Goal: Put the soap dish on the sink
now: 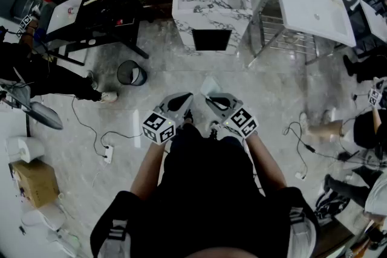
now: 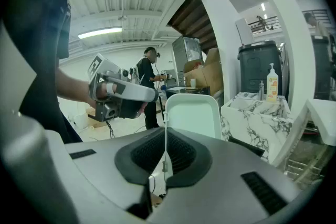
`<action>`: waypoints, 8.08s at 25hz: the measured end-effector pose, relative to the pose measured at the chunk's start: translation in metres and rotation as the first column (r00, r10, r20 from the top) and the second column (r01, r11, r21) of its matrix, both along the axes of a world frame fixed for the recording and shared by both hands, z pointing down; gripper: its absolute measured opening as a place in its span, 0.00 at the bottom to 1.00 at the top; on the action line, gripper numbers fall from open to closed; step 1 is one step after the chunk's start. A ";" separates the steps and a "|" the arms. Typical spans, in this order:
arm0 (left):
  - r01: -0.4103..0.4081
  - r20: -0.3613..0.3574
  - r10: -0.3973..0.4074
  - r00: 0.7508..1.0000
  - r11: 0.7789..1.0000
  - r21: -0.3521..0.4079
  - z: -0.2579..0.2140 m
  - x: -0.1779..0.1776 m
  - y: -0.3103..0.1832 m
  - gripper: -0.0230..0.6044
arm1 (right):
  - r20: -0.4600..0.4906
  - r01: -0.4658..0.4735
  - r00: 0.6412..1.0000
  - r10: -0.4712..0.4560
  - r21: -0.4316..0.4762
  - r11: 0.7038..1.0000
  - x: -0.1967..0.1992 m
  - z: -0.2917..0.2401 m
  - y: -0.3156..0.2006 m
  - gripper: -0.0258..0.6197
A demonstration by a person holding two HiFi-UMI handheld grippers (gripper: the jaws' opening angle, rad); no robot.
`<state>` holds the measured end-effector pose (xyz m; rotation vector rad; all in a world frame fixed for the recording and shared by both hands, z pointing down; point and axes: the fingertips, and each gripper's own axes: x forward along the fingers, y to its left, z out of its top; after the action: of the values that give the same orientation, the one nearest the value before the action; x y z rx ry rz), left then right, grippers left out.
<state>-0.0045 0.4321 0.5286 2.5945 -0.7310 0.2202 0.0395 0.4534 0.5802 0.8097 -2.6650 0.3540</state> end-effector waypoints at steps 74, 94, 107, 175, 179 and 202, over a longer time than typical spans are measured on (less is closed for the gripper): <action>-0.189 -0.002 0.189 0.982 0.982 0.029 0.016 -0.076 -0.190 0.03 | -0.179 -0.079 0.981 0.068 -0.057 0.995 -0.079 0.034 -0.160 0.04; -0.203 -0.010 0.204 0.979 0.979 0.016 0.027 -0.101 -0.204 0.03 | -0.199 -0.132 0.973 0.115 -0.075 0.988 -0.096 0.048 -0.170 0.04; -0.140 0.006 0.140 0.990 0.990 0.003 0.029 -0.104 -0.229 0.03 | -0.182 -0.097 0.980 0.081 -0.079 0.992 -0.089 0.048 -0.202 0.04; 0.262 0.072 -0.262 0.962 0.965 0.013 0.017 0.038 -0.351 0.03 | -0.157 0.274 0.946 -0.284 -0.085 0.958 0.075 0.056 -0.366 0.04; 0.258 0.071 -0.258 0.963 0.966 0.016 0.016 0.040 -0.354 0.03 | -0.150 0.270 0.949 -0.279 -0.076 0.960 0.073 0.054 -0.367 0.04; 0.158 0.060 -0.158 0.986 0.987 -0.002 0.025 0.038 -0.419 0.03 | -0.170 0.178 0.966 -0.197 -0.120 0.977 0.072 0.067 -0.415 0.04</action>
<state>0.0334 0.0130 0.5538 2.5178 -0.9512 0.2518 0.1119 0.0382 0.6472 0.5255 -2.5035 0.3495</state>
